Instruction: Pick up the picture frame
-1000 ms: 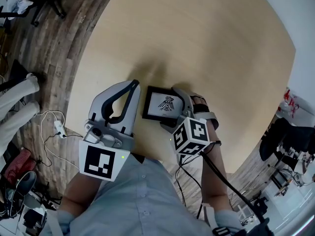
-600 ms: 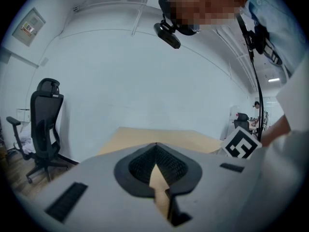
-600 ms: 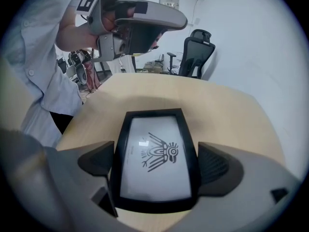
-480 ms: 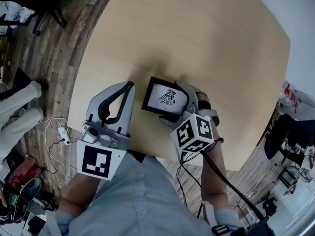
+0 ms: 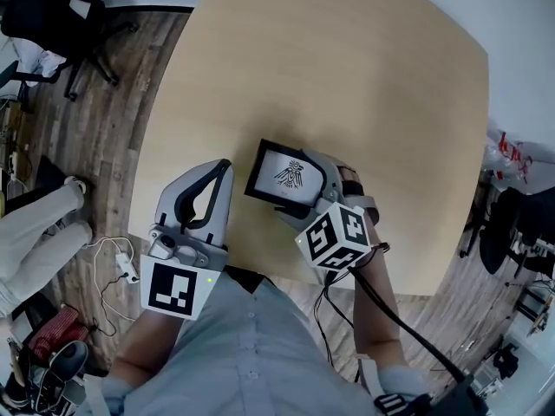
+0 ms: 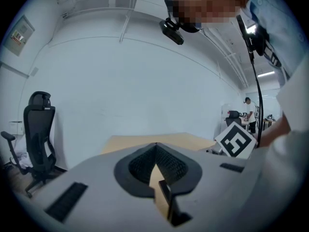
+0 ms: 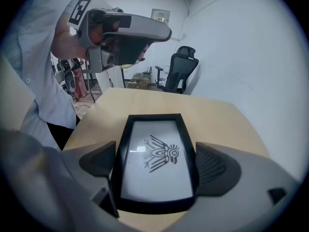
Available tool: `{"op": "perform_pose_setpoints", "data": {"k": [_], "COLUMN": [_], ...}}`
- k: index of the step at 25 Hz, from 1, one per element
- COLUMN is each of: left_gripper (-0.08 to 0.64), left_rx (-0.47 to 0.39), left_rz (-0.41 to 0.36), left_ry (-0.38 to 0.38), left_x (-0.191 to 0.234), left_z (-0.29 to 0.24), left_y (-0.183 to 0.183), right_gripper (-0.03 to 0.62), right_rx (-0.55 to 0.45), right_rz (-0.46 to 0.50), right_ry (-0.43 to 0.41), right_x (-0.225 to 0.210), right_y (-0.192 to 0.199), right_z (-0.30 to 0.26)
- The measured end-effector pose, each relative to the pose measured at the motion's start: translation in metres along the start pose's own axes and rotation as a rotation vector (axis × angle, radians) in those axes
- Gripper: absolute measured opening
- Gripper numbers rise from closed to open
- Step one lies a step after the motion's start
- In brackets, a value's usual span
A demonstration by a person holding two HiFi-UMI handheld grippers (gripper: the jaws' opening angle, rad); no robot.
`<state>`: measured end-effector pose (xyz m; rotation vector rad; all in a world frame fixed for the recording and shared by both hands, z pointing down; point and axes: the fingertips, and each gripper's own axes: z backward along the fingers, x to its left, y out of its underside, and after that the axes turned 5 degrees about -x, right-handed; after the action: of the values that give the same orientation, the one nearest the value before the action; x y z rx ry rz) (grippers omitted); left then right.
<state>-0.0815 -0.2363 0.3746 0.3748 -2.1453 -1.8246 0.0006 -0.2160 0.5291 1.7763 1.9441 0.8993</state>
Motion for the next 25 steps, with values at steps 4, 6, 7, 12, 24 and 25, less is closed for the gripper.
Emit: {"op": "perform_pose_setpoints", "data": {"k": [4, 6, 7, 12, 24, 25], "left_gripper": [0.0, 0.0, 0.0, 0.0, 0.0, 0.0], "left_rx": [-0.001, -0.005, -0.007, -0.023, -0.071, -0.079], "left_rz": [-0.002, -0.002, -0.003, -0.012, -0.046, -0.059], "left_ry": [0.008, 0.01, 0.011, 0.017, 0.036, 0.05], "left_x": [-0.004, -0.006, -0.007, -0.009, -0.022, -0.024], "left_z": [0.005, 0.006, 0.007, 0.012, 0.031, 0.031], "left_y": [0.001, 0.0, 0.0, -0.005, -0.025, -0.027], "right_gripper": [0.529, 0.529, 0.529, 0.529, 0.529, 0.529], "right_rx": [-0.019, -0.028, -0.033, -0.075, -0.234, -0.243], "right_rz": [-0.002, -0.003, -0.003, -0.023, -0.082, -0.082], "right_ry": [0.035, 0.053, 0.062, 0.108, 0.221, 0.23], "right_x": [-0.001, -0.002, -0.002, -0.007, -0.003, -0.002], "right_y": [-0.005, -0.007, -0.008, -0.018, -0.051, -0.053], "right_z": [0.005, 0.008, 0.01, 0.022, 0.079, 0.084]}}
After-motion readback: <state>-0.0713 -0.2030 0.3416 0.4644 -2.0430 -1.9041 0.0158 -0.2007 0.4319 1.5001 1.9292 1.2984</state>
